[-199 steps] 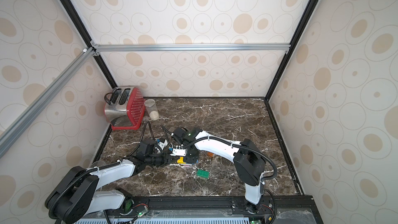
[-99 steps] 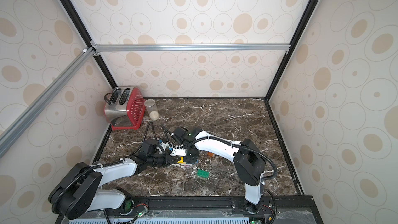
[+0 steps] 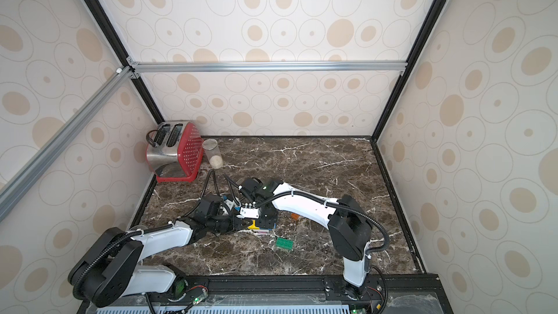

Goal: Assemble a heart with lego
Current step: Assemble the lego brick with the lego brick.

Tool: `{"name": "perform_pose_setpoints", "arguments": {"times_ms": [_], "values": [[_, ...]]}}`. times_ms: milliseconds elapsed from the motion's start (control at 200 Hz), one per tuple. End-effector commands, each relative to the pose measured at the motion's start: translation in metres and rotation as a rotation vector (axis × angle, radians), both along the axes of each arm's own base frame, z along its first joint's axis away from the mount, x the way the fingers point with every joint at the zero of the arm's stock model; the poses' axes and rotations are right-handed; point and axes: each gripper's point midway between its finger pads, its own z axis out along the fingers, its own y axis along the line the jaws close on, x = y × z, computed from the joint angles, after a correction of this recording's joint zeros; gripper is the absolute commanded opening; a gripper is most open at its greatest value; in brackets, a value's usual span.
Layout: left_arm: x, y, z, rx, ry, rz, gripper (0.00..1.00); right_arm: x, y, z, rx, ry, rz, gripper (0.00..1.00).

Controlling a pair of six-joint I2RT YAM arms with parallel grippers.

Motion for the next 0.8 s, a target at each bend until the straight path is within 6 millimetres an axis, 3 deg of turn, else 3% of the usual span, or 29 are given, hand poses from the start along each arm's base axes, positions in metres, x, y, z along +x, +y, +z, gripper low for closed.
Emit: {"name": "perform_pose_setpoints", "arguments": {"times_ms": [0,180,416,796], "values": [[0.002,-0.002,0.005,0.015,-0.014,-0.014,0.44,-0.009,-0.001,-0.002,-0.014,0.037,0.018,0.23],[0.006,-0.007,0.024,-0.027,-0.058,-0.022,0.46,-0.012,-0.007,-0.007,-0.032,0.061,0.003,0.23],[0.003,-0.013,0.029,-0.088,-0.066,-0.041,0.53,-0.014,-0.008,-0.005,-0.013,0.068,-0.004,0.23],[-0.007,-0.023,0.008,-0.073,-0.026,-0.093,0.69,-0.011,-0.013,-0.011,0.023,0.035,-0.025,0.23]]}}
